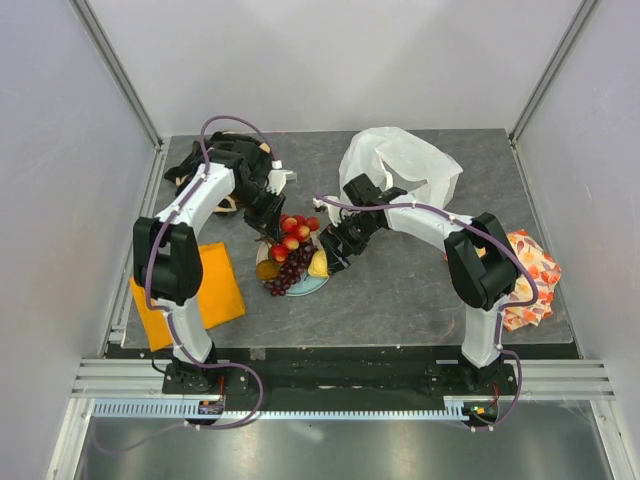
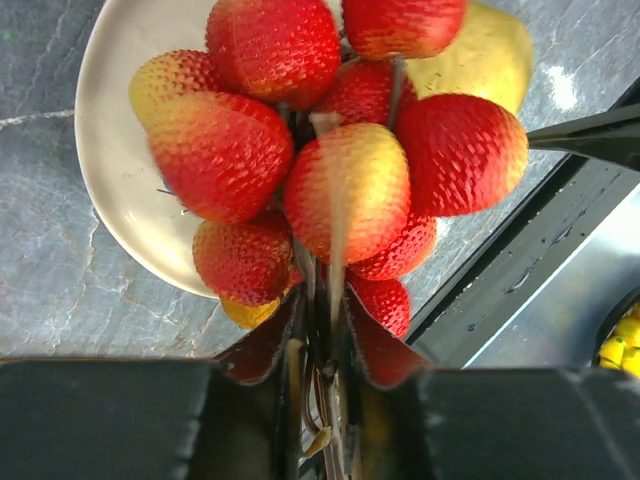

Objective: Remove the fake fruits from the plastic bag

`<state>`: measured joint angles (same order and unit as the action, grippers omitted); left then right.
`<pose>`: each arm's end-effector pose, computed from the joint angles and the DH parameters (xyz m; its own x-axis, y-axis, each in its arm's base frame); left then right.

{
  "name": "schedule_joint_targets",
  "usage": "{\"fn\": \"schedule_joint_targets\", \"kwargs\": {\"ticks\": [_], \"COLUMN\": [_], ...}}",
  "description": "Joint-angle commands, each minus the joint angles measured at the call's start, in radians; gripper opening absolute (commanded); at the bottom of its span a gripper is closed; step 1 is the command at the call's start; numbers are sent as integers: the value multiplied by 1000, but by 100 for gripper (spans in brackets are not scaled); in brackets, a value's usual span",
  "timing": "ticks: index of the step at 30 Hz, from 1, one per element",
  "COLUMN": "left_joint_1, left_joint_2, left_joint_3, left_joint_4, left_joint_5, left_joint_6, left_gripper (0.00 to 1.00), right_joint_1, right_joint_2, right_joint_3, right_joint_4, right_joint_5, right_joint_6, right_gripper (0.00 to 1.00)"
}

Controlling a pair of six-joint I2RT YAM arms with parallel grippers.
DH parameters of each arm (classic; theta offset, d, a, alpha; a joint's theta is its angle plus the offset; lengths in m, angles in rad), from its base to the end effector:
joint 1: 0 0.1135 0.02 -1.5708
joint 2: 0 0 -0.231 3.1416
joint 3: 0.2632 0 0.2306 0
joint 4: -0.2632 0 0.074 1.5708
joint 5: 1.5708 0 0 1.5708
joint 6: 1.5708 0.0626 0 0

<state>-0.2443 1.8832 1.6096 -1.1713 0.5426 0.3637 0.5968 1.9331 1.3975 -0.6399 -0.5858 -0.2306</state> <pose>0.3198 -0.1130 0.2043 -0.8036 0.5143 -0.2996 0.5948 0.6766 -0.4341 0.2887 0.2380 0.1510 -0.5959 -0.6351 -0.4915 -0.8018 0.4360 0.4087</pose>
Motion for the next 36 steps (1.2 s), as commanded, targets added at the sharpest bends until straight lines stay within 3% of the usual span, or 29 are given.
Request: {"fn": "schedule_joint_targets", "kwargs": {"ticks": [1,2,19,32,36], "left_joint_1": [-3,-3,-3,-1,-1], "left_joint_2": [31,37,59,82,70], "left_joint_3": [-5,-4,-8,-19,-27], "left_joint_4": [19,19,79,139,156], "left_joint_5": [-13,-32,-130,-210,-213], "left_joint_6": [-31,-35,-45,-89,-95], "left_gripper": [31,38,69,71,77], "right_joint_1": [6,6,9,9,9], "right_joint_2": [10,12,29,21,20], "right_joint_3": [40,40,58,49,49], "right_joint_4": [11,13,6,5,8], "right_joint_5": [1,1,0,0,-2], "right_joint_6": [8,8,8,7,7], "right_gripper": [98,98,98,98,98]}}
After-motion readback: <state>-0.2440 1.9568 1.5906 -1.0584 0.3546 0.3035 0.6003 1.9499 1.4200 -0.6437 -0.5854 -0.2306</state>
